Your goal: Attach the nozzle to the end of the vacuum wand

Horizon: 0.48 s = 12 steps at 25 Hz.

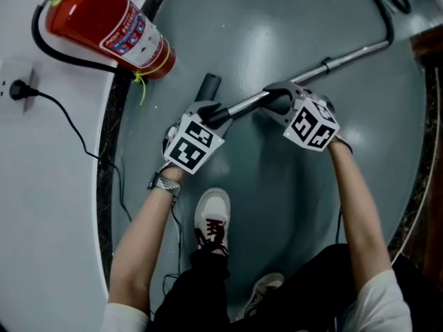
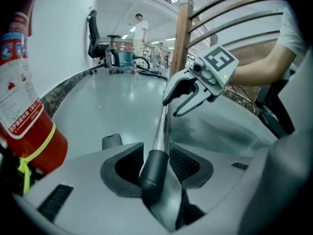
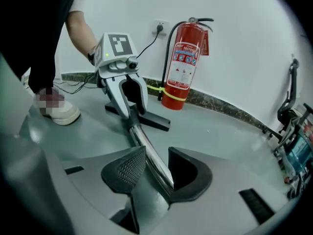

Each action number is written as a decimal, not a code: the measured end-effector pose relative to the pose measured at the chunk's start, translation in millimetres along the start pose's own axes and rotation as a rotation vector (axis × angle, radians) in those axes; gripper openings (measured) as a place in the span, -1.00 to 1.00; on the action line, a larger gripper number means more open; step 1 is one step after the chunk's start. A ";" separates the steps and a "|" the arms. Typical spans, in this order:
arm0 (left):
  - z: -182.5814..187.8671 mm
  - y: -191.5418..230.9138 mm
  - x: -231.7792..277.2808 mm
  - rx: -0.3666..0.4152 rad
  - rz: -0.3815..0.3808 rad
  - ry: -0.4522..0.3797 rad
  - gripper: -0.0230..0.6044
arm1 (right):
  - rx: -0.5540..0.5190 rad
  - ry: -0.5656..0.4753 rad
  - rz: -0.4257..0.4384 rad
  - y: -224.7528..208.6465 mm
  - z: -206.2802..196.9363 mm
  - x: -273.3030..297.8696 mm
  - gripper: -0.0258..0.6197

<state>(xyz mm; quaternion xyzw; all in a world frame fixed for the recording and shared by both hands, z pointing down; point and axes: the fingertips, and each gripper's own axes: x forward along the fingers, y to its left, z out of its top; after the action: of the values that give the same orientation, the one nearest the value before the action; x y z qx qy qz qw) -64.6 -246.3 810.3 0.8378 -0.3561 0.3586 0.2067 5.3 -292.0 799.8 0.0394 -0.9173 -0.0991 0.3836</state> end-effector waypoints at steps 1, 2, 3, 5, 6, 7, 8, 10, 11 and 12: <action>4.7 1.7 -3.1 -0.021 0.004 -0.024 -0.41 | 0.023 -0.025 -0.018 -1.8 4.8 -5.4 -0.46; 8.9 3.1 -6.2 -0.034 0.010 -0.044 -0.43 | 0.050 -0.054 -0.038 -3.2 10.4 -11.5 -0.50; 13.5 3.8 -9.3 -0.040 0.017 -0.063 -0.47 | 0.079 -0.083 -0.057 -4.5 16.2 -18.2 -0.55; 24.5 3.0 -15.2 -0.044 0.027 -0.103 -0.51 | 0.122 -0.124 -0.086 -6.7 26.0 -30.5 -0.60; 30.7 1.7 -18.5 -0.046 0.032 -0.126 -0.54 | 0.123 -0.126 -0.090 -6.2 29.3 -34.9 -0.64; 36.8 0.1 -22.4 -0.046 0.039 -0.149 -0.59 | 0.114 -0.120 -0.090 -5.0 32.0 -38.7 -0.64; 42.8 -1.6 -26.8 -0.043 0.047 -0.171 -0.64 | 0.107 -0.119 -0.090 -3.9 35.3 -43.2 -0.65; 54.2 -4.1 -36.1 -0.026 0.070 -0.210 -0.75 | 0.116 -0.143 -0.098 -3.6 44.4 -55.6 -0.68; 59.3 -4.8 -40.8 -0.013 0.083 -0.226 -0.81 | 0.124 -0.159 -0.108 -4.0 49.2 -62.6 -0.71; 63.9 -5.7 -45.5 0.001 0.096 -0.240 -0.87 | 0.129 -0.172 -0.123 -4.3 53.3 -69.1 -0.73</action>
<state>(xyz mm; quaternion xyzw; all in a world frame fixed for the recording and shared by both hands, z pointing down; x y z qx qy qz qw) -53.7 -260.6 733.8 0.8567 -0.4178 0.2655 0.1450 15.9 -277.9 714.2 0.1113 -0.9471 -0.0664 0.2936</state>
